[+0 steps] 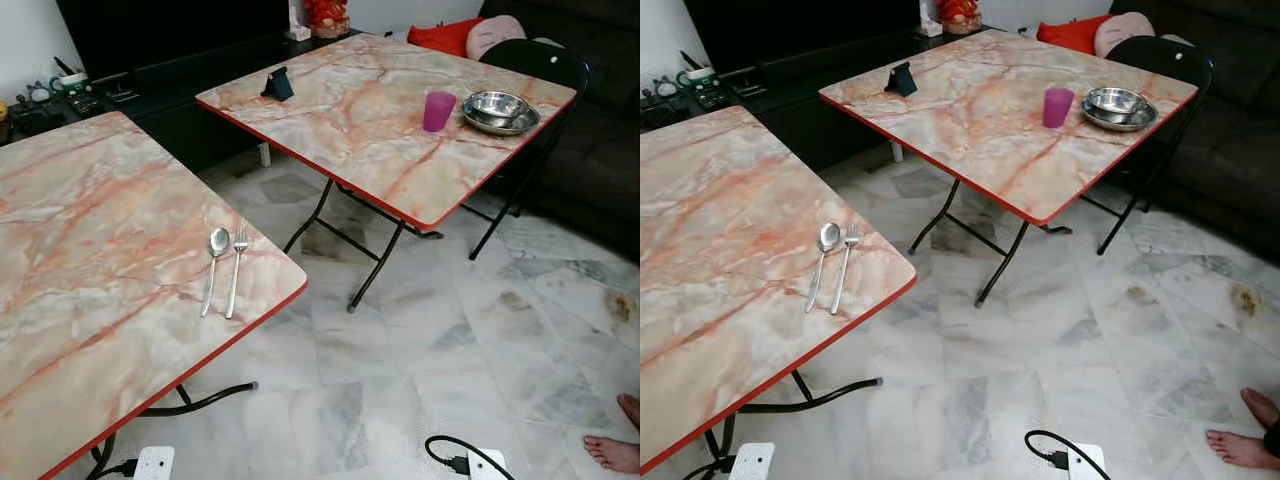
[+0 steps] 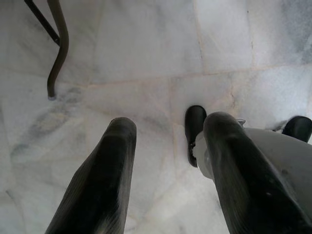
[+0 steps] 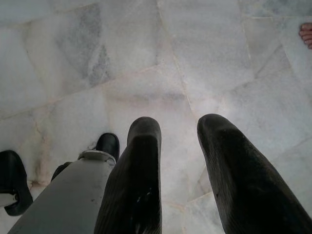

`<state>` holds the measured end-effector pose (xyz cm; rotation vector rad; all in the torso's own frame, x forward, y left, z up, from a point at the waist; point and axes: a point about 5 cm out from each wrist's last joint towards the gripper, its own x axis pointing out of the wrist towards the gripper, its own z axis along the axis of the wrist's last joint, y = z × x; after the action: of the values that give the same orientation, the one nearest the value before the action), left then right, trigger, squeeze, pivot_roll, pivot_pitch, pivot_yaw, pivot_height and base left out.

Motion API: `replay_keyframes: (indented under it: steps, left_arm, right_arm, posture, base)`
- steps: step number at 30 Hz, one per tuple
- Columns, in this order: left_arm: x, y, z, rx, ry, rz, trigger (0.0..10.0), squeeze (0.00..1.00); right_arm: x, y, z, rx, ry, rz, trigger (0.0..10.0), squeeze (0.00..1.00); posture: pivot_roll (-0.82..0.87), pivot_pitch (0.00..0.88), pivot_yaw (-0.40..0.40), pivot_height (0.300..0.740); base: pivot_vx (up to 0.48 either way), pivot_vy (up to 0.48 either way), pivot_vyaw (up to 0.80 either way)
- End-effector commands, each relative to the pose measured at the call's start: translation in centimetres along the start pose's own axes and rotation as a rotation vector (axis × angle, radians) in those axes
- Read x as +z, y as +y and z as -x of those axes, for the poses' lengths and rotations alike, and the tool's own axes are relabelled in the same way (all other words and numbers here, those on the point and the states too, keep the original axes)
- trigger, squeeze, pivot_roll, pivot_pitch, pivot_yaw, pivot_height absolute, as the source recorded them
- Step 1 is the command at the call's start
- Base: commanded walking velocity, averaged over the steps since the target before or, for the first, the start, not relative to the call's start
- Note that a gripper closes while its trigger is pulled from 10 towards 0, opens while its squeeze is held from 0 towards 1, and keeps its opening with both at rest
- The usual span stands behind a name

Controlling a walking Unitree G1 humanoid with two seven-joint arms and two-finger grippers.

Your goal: Setting the table

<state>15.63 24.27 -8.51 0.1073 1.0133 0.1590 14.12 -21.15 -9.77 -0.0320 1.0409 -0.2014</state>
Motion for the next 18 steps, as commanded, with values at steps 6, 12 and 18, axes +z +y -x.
replay_keyframes:
  steps: [6,12,18]
  left_arm:
    - [-0.39,-0.32,0.04,-0.010,0.011,-0.007,10.0,0.00]
    - [-0.41,-0.34,0.05,-0.010,0.012,-0.005,10.0,0.00]
    - [-0.41,-0.37,0.04,-0.011,0.012,-0.005,10.0,0.00]
  right_arm:
    - [-0.10,-0.29,0.03,-0.004,0.000,0.002,10.0,0.00]
    - [-0.11,-0.31,0.03,-0.004,0.000,0.002,10.0,0.00]
    - [-0.10,-0.33,0.03,-0.006,-0.003,-0.005,10.0,0.00]
  posture:
    - [0.07,0.000,-0.038,0.740]
    - [0.07,0.000,-0.039,0.740]
    - [0.07,0.000,-0.040,0.740]
  base:
    - [0.000,-0.173,0.00]
    - [0.000,0.000,0.00]
    - [0.000,0.000,0.00]
